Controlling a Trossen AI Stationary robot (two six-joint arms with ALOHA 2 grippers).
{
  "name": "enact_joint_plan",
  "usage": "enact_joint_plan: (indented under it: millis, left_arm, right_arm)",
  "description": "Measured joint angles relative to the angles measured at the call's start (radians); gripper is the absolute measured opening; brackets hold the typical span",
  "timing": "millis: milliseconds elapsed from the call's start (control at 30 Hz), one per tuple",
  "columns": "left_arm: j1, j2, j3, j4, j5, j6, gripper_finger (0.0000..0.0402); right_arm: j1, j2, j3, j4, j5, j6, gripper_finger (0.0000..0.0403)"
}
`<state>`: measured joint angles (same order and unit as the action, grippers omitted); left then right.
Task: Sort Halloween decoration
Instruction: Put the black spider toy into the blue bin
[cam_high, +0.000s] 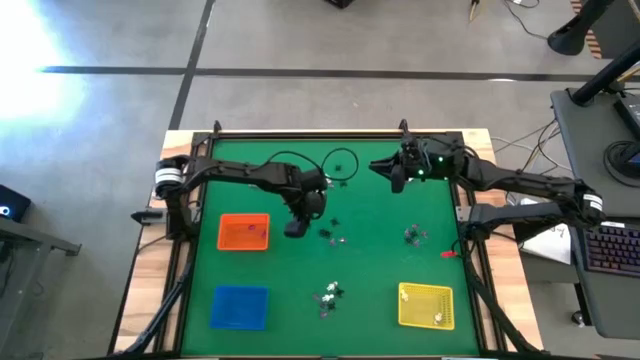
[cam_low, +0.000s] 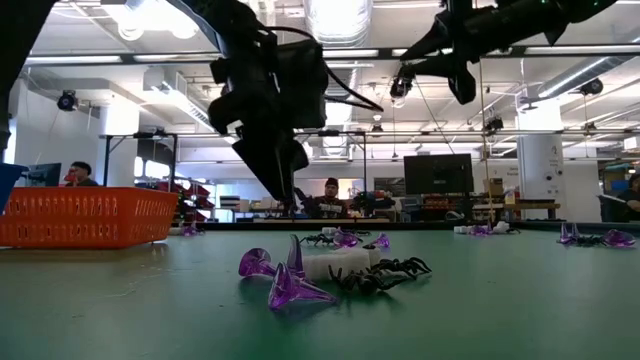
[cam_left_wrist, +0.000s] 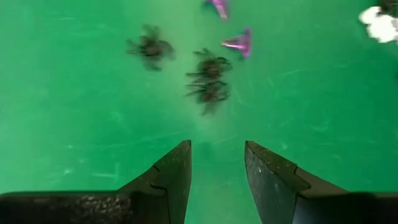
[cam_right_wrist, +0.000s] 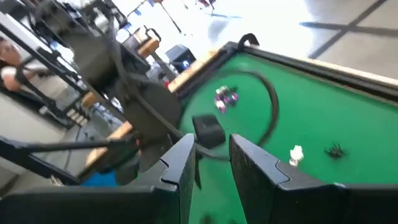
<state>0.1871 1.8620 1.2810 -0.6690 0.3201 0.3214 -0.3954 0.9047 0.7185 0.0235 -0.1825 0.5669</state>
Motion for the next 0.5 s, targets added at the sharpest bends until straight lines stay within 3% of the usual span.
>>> enact_joint_plan:
  millis: [500]
  left_arm:
    - [0.004,0.002,0.0,0.128,0.005,0.063,0.013]
  right_arm:
    - [0.0,0.01,0.111,-0.051,0.001,-0.036,0.0093]
